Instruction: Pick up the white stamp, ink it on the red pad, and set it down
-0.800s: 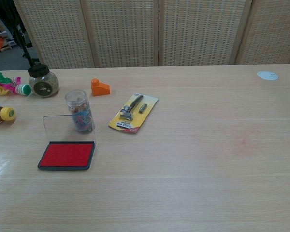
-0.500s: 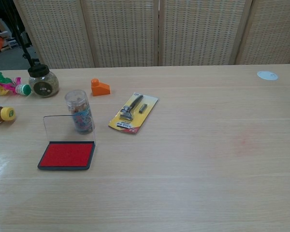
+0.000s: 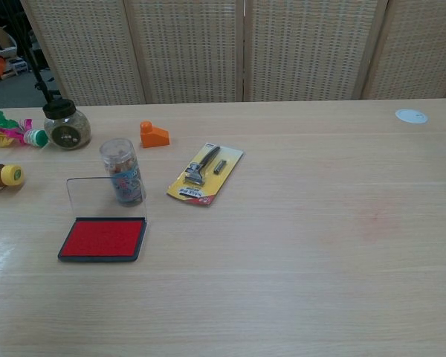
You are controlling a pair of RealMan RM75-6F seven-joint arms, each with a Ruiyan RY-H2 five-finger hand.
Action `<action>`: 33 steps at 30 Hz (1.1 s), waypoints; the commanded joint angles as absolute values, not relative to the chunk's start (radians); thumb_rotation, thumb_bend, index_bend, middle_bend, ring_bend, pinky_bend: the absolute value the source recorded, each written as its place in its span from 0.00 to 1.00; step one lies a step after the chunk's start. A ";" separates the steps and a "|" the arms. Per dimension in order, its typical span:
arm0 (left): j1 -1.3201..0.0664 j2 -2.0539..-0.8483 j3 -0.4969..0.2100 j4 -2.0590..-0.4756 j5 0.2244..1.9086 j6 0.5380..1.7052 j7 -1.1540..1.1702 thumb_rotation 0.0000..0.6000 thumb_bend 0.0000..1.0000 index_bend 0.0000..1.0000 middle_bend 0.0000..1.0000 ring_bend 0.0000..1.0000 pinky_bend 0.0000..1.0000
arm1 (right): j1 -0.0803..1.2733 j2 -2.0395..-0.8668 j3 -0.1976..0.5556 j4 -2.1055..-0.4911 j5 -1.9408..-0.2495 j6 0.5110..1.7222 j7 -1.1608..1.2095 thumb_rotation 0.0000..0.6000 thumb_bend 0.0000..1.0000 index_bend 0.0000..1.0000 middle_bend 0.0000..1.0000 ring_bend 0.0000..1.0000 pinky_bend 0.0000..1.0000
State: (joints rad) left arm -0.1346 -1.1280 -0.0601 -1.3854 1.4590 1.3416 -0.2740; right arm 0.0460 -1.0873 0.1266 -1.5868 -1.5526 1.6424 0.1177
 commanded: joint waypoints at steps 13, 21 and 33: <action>-0.209 -1.331 -0.084 -0.925 1.425 1.236 -0.550 1.00 0.04 0.37 1.00 1.00 1.00 | 0.049 -1.095 0.122 -1.588 -1.559 1.638 0.108 1.00 0.00 0.00 0.00 0.00 0.00; -0.245 -1.320 -0.068 -0.938 1.431 1.158 -0.523 1.00 0.07 0.41 1.00 1.00 1.00 | 0.049 -1.094 0.123 -1.586 -1.557 1.638 0.117 1.00 0.00 0.00 0.00 0.00 0.00; -0.339 -1.365 -0.036 -0.816 1.444 0.966 -0.567 1.00 0.22 0.48 1.00 1.00 1.00 | 0.052 -1.096 0.123 -1.587 -1.553 1.629 0.114 1.00 0.00 0.00 0.00 0.00 0.00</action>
